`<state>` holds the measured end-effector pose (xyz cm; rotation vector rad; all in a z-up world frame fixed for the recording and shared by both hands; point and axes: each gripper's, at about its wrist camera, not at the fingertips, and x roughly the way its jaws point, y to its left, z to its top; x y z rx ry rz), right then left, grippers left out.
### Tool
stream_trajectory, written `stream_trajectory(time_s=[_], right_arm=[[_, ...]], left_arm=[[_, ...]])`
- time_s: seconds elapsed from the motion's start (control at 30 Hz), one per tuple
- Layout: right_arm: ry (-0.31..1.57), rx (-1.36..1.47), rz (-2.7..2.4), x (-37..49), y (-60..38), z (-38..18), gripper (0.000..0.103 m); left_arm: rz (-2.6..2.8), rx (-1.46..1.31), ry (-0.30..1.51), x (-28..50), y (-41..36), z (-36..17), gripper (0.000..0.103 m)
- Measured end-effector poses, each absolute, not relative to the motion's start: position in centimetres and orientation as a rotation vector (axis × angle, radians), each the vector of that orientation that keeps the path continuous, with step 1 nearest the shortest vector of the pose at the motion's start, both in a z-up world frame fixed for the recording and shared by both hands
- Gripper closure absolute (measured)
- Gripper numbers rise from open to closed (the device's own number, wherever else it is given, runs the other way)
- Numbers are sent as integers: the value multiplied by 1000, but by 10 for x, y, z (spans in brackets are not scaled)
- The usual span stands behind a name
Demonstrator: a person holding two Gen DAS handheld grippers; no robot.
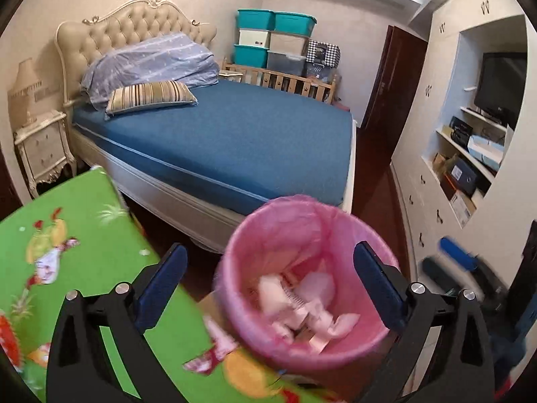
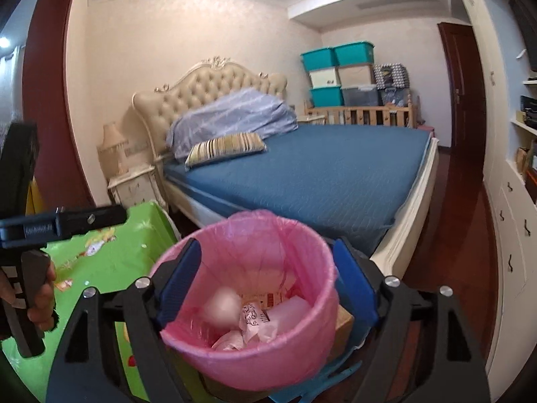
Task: Collect trash
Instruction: 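Move both tools back over the table toward the remaining trash, then grasp the white foam block with the right tool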
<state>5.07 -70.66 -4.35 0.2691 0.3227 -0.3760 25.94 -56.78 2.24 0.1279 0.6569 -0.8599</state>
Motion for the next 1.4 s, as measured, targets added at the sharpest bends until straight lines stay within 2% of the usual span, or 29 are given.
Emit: stream_trajectory(time_s=[0.13, 0.33, 0.53, 0.7, 1.07, 1.23, 1.4], right_arm=[[269, 271, -377, 16, -681, -30, 12], [253, 273, -323, -3, -617, -30, 12], [292, 323, -215, 29, -547, -40, 12], [361, 238, -110, 76, -469, -35, 12], [480, 160, 57, 142, -341, -44, 12], [508, 115, 101, 161, -309, -41, 12], [529, 47, 136, 183, -277, -41, 12]], left_arm=[[-730, 236, 528, 237, -515, 33, 9], [-577, 216, 462, 208, -417, 45, 8], [-477, 217, 462, 188, -317, 36, 7], [-336, 267, 435, 174, -231, 23, 6], [-110, 122, 594, 175, -42, -15, 6], [-61, 80, 648, 176, -4, -34, 6], [-58, 71, 709, 181, -2, -51, 6]])
